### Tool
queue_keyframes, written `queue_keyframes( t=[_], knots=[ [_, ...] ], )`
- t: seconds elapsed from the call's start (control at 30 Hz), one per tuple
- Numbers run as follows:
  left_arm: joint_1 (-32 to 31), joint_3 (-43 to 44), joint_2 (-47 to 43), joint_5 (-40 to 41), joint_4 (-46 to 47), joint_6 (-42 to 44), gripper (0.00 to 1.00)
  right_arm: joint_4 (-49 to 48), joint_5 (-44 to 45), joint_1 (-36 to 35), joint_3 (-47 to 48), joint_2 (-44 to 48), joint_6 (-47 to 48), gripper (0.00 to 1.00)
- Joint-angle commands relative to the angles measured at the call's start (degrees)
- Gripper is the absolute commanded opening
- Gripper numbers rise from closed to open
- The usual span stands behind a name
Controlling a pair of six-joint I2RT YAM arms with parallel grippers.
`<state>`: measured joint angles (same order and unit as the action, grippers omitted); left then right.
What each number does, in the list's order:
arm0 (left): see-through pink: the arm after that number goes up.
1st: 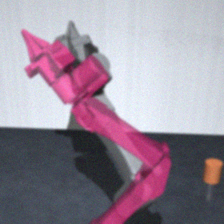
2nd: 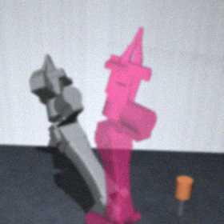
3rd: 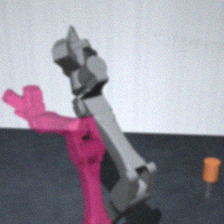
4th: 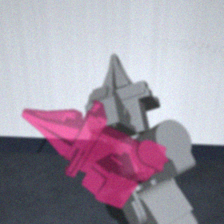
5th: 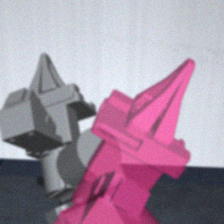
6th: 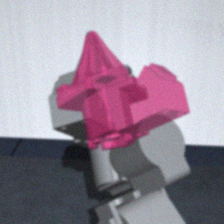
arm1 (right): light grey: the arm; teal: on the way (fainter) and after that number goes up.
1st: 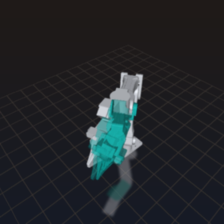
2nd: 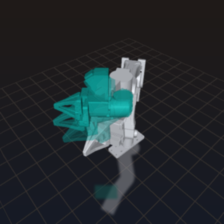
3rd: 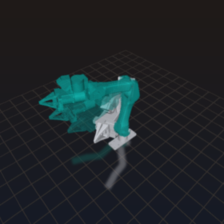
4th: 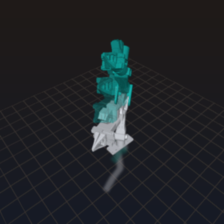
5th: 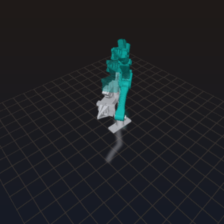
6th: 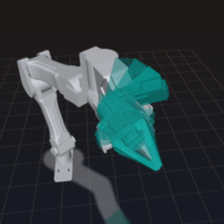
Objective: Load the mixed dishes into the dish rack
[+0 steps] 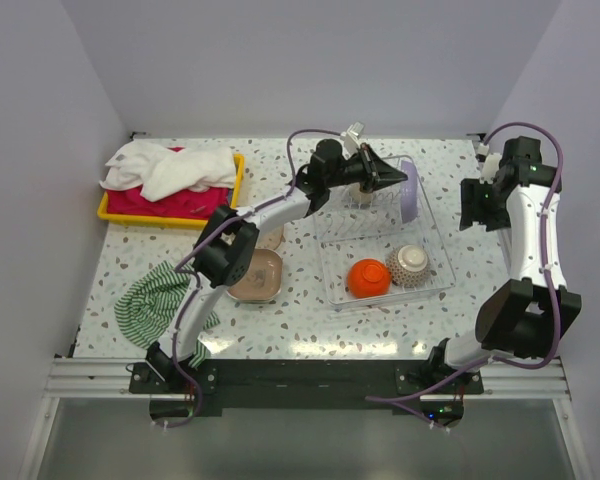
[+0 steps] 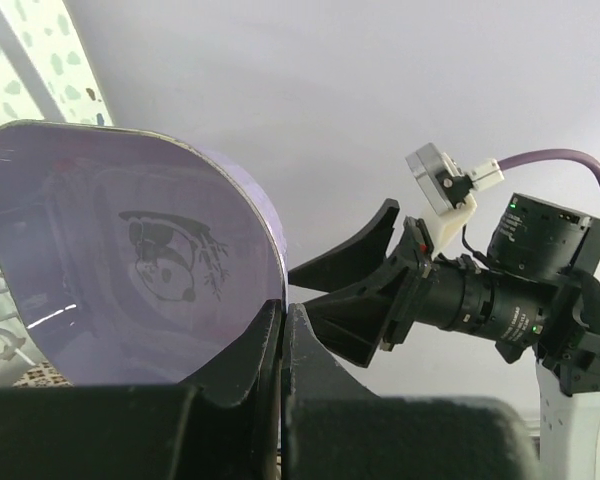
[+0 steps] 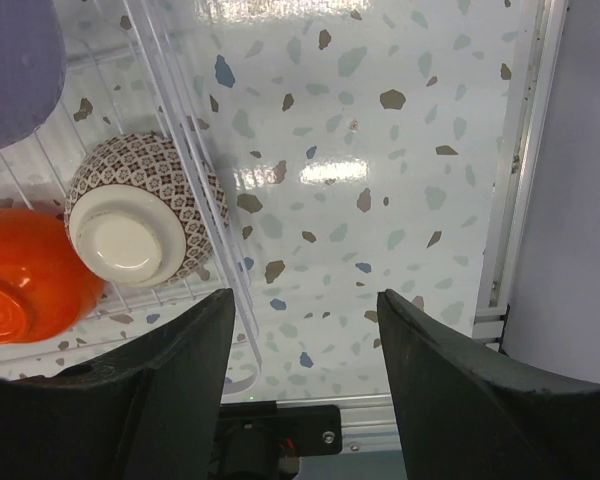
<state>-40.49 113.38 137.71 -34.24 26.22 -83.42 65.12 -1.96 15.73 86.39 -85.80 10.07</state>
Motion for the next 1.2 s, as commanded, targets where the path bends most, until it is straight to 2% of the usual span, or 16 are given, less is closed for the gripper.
queue_keyframes(
  t=[0.0, 0.4, 0.7, 1.17],
  knots=[
    [0.2, -0.3, -0.2, 0.2, 3.9, -1.7, 0.00, 0.0, 1.7, 0.1, -0.3, 0.9, 0.7, 0.63],
    [-0.3, 0.0, 1.7, 0.8, 3.4, -0.9, 0.00, -0.3, 1.4, 0.2, -0.4, 0.5, 1.0, 0.63],
    [-0.6, 1.9, -1.7, 0.0, 3.3, -2.2, 0.00, -0.3, 1.0, 0.1, -1.1, 0.8, 1.0, 0.63],
    [-0.5, 4.3, -1.7, 0.3, 4.1, -2.9, 0.00, -0.6, 1.4, 0.1, 0.3, -0.4, 1.1, 0.63]
  ],
)
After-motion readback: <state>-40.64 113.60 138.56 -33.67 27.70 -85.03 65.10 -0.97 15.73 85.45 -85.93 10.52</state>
